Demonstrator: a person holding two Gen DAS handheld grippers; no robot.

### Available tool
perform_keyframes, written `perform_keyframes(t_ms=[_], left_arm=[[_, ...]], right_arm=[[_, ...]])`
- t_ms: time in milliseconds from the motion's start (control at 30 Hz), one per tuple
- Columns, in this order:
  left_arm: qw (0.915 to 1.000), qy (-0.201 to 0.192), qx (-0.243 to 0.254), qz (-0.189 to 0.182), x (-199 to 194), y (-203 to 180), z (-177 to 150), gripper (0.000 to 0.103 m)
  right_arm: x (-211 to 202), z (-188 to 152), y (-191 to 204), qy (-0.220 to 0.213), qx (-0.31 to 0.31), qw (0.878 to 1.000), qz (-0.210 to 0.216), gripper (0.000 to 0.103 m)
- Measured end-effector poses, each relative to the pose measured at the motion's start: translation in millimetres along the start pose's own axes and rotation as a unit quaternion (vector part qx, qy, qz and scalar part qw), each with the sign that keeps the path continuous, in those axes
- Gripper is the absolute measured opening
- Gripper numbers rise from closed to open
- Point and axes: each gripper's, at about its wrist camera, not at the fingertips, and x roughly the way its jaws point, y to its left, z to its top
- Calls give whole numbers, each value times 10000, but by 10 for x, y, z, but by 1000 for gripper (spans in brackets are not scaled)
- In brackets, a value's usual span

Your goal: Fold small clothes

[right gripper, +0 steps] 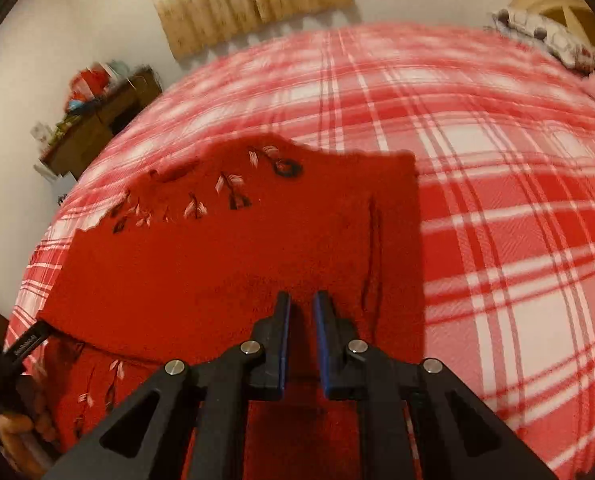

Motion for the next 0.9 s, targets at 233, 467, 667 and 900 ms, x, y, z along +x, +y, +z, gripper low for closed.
perform_keyframes(t_ms=[233,467,667,900], left_arm=[[9997,-34,104,230,-63,-29,-46,101],[9901,-490,1186,573,-490,-66,-427,99],[9846,-736,1544,352,-847,-135,-615,99],[9778,-717,1955,-226,-1192,-40,-877,100]], right_arm=[[-142,-22,119,40,-257,9992,-313,12],[-1002,-236,50,-631,-251,9977,-71,12],[-1704,-420,-54,-1041,-204,9944,13,13],[-2369,-921,-228,-1236,-351,9916,-134,70]])
